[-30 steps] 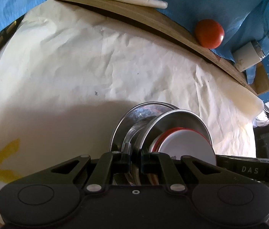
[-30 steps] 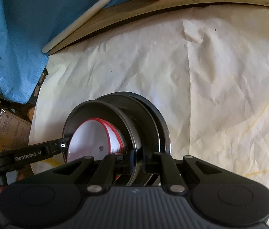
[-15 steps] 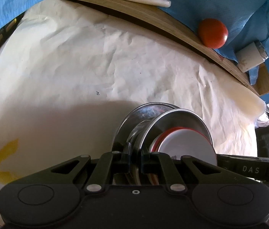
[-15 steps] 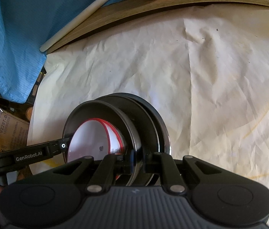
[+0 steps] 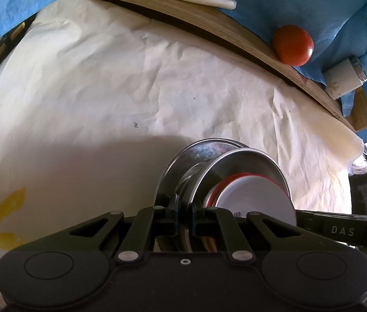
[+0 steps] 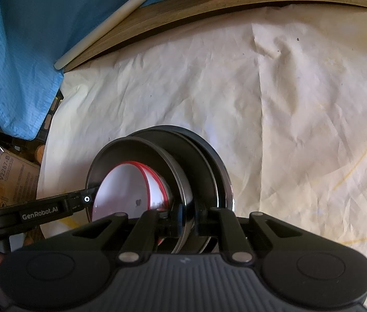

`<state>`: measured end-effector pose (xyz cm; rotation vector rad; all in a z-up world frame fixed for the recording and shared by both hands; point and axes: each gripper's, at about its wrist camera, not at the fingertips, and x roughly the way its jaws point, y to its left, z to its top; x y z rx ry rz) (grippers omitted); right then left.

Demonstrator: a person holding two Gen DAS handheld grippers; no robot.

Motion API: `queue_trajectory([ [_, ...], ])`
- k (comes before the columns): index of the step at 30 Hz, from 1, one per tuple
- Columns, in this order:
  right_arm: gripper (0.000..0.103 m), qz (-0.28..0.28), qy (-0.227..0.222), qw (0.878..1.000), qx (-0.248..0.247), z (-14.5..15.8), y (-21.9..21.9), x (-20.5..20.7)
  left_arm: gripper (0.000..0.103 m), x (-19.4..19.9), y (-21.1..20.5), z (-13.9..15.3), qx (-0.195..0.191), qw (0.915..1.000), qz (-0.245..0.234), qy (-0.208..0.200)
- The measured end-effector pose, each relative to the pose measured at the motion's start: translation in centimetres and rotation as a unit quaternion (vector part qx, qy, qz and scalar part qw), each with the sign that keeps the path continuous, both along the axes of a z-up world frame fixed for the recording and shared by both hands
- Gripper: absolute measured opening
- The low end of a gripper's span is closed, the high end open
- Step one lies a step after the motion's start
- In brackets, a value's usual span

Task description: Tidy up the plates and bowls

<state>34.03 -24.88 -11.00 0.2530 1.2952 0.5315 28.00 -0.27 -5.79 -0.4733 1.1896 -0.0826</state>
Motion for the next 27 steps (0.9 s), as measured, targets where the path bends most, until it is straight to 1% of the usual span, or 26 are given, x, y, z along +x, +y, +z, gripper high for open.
queue_trajectory([
  [18, 0.012, -0.013, 0.003, 1.0, 0.005, -0.28, -0.4, -0.17, 0.008, -0.02, 0.0, -0.07, -0.002, 1.0, 0.004, -0.003],
  [27, 0.012, -0.021, 0.006, 1.0, 0.003, -0.36, -0.39, -0.2, 0.008, 0.03, -0.28, 0.06, 0.003, 1.0, -0.003, -0.007],
])
